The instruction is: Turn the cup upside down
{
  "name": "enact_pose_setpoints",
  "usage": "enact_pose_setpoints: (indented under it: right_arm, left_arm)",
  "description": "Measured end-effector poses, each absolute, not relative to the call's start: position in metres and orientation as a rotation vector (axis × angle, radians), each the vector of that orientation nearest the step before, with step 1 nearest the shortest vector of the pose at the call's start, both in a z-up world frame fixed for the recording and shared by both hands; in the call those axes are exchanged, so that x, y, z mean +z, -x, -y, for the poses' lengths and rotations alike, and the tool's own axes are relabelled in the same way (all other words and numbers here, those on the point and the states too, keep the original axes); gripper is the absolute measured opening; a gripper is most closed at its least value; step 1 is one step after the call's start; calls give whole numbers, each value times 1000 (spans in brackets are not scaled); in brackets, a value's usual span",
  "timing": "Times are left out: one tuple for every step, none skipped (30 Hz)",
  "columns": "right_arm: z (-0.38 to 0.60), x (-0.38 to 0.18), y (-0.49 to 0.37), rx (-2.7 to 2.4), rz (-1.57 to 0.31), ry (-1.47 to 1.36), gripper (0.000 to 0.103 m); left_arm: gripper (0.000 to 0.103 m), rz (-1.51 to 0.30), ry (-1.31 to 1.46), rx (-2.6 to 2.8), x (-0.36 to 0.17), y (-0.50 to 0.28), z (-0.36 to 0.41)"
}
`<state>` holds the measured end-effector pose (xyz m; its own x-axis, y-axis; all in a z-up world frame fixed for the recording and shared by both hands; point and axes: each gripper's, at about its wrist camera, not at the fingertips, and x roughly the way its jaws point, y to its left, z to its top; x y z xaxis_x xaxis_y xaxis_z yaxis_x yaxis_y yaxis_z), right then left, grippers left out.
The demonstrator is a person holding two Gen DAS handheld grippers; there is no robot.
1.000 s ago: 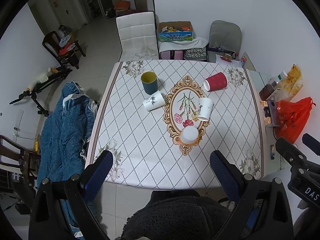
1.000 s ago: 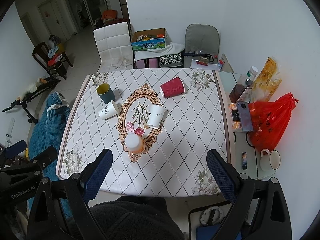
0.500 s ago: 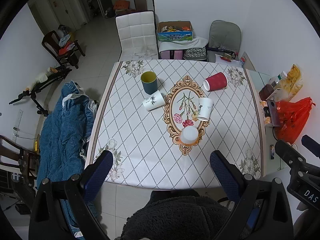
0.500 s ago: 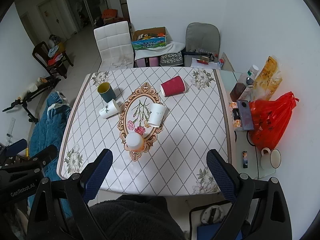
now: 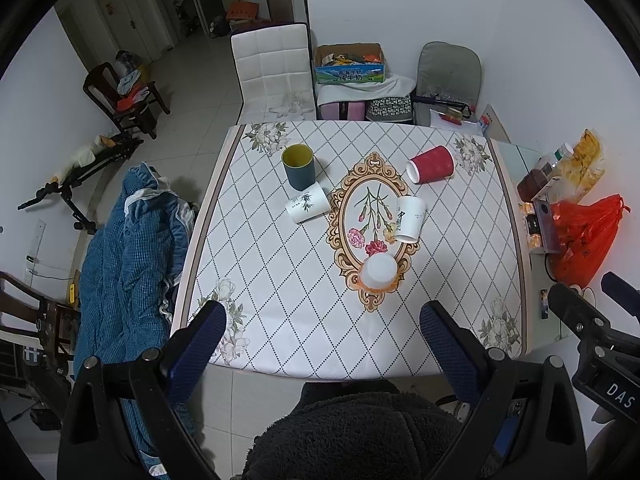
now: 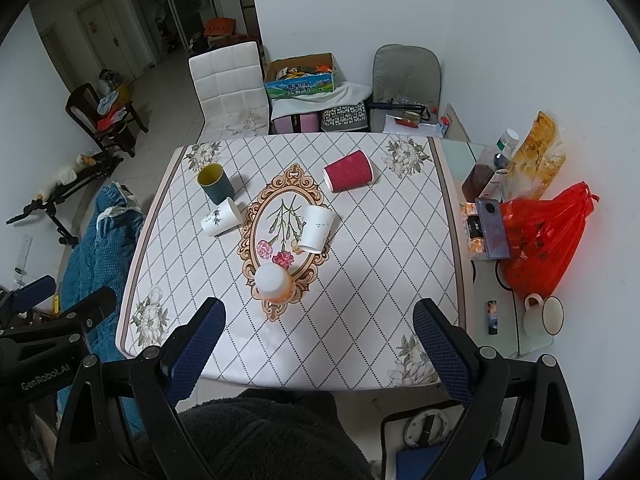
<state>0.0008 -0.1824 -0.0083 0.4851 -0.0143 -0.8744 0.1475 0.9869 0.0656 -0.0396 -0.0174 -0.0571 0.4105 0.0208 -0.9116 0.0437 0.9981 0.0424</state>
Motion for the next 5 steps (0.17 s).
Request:
enact_pose_setpoints:
  right_arm:
    - [182, -9, -1, -100, -1061, -138, 97]
    - [182, -9, 0, -103, -1060, -144, 97]
    - [181, -10, 1, -103, -1060, -145, 97]
    - [181, -9, 0, -102, -1060, -143, 97]
    - [182, -9, 0, -101, -1060, -142, 97]
  left_arm:
    - [99, -1147, -64, -15, -57, 40, 17]
    - [99, -1146, -64, -15, -57, 40, 17]
    - [99, -1147, -64, -14, -57, 39, 16]
    - [99, -1148, -62, -14, -57, 39, 17]
    - [99, -1147, -63, -14, -57, 39, 16]
